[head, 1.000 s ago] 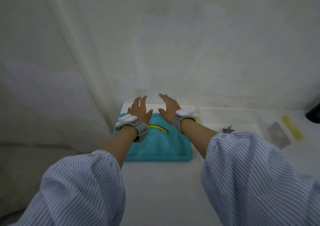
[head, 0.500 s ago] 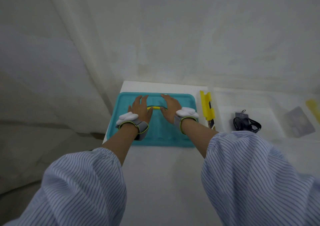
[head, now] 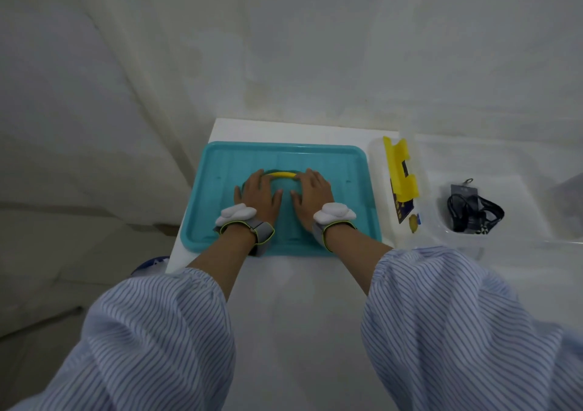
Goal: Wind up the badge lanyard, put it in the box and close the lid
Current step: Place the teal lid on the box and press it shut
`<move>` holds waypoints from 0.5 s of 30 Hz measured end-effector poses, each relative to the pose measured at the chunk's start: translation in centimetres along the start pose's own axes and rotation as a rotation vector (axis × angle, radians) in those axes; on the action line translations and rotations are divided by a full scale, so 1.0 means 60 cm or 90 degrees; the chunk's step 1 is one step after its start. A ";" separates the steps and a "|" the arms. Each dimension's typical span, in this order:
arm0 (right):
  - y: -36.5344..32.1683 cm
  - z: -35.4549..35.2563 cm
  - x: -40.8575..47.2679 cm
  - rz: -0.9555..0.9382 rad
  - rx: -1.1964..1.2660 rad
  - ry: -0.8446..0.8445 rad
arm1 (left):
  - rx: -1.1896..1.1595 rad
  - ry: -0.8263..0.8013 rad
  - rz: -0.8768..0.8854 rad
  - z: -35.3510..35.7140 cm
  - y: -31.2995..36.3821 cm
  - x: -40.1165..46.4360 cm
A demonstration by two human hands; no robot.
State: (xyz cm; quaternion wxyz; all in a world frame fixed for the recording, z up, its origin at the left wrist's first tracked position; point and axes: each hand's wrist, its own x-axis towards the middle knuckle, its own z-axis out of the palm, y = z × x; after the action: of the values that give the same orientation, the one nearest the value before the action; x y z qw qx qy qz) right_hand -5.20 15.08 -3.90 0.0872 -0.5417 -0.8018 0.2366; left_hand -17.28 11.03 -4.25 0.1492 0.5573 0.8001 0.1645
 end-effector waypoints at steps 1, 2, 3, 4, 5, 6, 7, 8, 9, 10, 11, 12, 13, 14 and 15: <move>0.002 0.004 -0.001 -0.003 -0.004 0.008 | 0.008 0.006 0.003 0.003 -0.001 0.000; 0.003 0.007 -0.001 -0.006 -0.009 0.016 | 0.015 0.013 0.007 0.006 -0.002 0.000; 0.005 0.011 -0.001 -0.008 -0.017 0.024 | 0.024 0.020 0.012 0.010 -0.003 -0.001; 0.006 0.016 -0.002 -0.010 -0.025 0.033 | 0.034 0.025 0.014 0.013 -0.005 -0.003; 0.007 0.020 -0.002 -0.012 -0.033 0.043 | 0.046 0.029 0.017 0.016 -0.006 -0.004; 0.008 0.023 -0.003 -0.014 -0.040 0.051 | 0.060 0.030 0.020 0.019 -0.008 -0.007; 0.009 0.026 -0.005 -0.017 -0.046 0.058 | 0.073 0.030 0.025 0.022 -0.009 -0.008; 0.009 0.027 -0.006 -0.020 -0.052 0.062 | 0.082 0.030 0.028 0.024 -0.009 -0.009; 0.008 0.028 -0.007 -0.023 -0.057 0.063 | 0.088 0.029 0.029 0.024 -0.009 -0.010; 0.008 0.027 -0.008 -0.023 -0.062 0.060 | 0.091 0.028 0.028 0.026 -0.009 -0.010; 0.008 0.026 -0.009 -0.023 -0.065 0.055 | 0.094 0.026 0.025 0.026 -0.008 -0.009; 0.007 0.025 -0.009 -0.022 -0.066 0.050 | 0.096 0.024 0.022 0.026 -0.007 -0.009; 0.007 0.024 -0.010 -0.022 -0.070 0.045 | 0.098 0.024 0.020 0.027 -0.006 -0.008; 0.006 0.023 -0.010 -0.021 -0.081 0.039 | 0.101 0.024 0.018 0.027 -0.006 -0.008; 0.006 0.022 -0.011 -0.020 -0.093 0.033 | 0.105 0.022 0.017 0.028 -0.006 -0.007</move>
State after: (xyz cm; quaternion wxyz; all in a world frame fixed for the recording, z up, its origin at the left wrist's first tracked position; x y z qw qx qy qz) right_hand -5.18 14.22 -5.13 0.0720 -0.5402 -0.8227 0.1617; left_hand -16.71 10.67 -5.87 0.0866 0.5751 0.8061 0.1093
